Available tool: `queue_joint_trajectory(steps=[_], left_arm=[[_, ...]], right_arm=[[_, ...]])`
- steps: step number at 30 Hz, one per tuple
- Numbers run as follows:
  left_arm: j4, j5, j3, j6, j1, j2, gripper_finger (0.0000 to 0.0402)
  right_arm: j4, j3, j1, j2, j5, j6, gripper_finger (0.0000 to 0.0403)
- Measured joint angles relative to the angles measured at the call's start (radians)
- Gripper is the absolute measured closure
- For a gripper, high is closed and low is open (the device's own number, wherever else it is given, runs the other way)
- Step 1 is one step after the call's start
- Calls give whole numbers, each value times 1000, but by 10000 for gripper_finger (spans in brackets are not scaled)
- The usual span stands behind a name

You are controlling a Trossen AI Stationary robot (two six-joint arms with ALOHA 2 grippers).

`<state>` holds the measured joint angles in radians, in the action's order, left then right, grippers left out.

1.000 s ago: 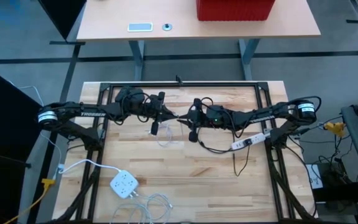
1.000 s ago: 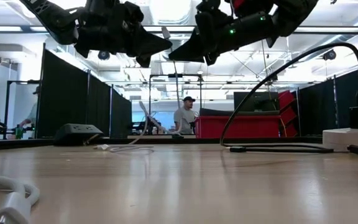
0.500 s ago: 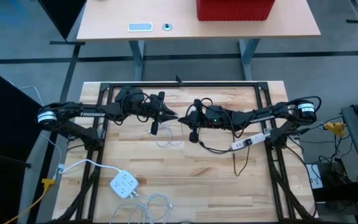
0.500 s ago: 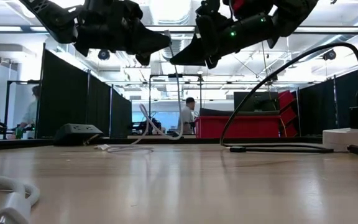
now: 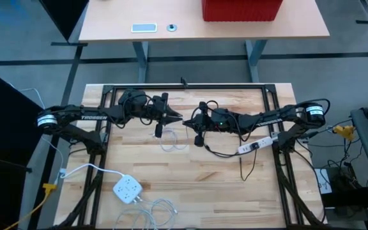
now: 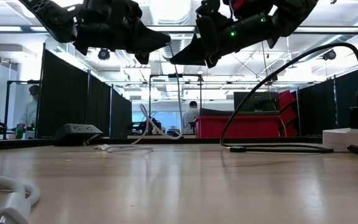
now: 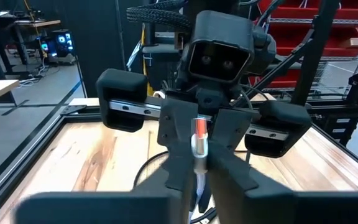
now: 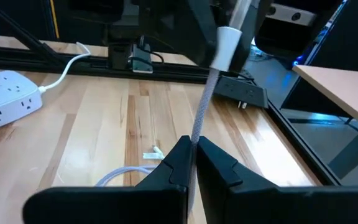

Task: Insert USB
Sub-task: Insert the purple charger cable into the black outlet extension

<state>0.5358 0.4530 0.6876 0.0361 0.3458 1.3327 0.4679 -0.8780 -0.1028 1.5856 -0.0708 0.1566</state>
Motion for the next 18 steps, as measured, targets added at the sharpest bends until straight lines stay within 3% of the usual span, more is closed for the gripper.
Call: queue_joint_trajectory(steps=[11,18], left_arm=[[3,-2,0,3,0,0,385],[4,0,0,3,-7,1,385]], right_arm=[[86,0,0,-5,0,1,305],[92,-5,0,-5,-8,-25,287]])
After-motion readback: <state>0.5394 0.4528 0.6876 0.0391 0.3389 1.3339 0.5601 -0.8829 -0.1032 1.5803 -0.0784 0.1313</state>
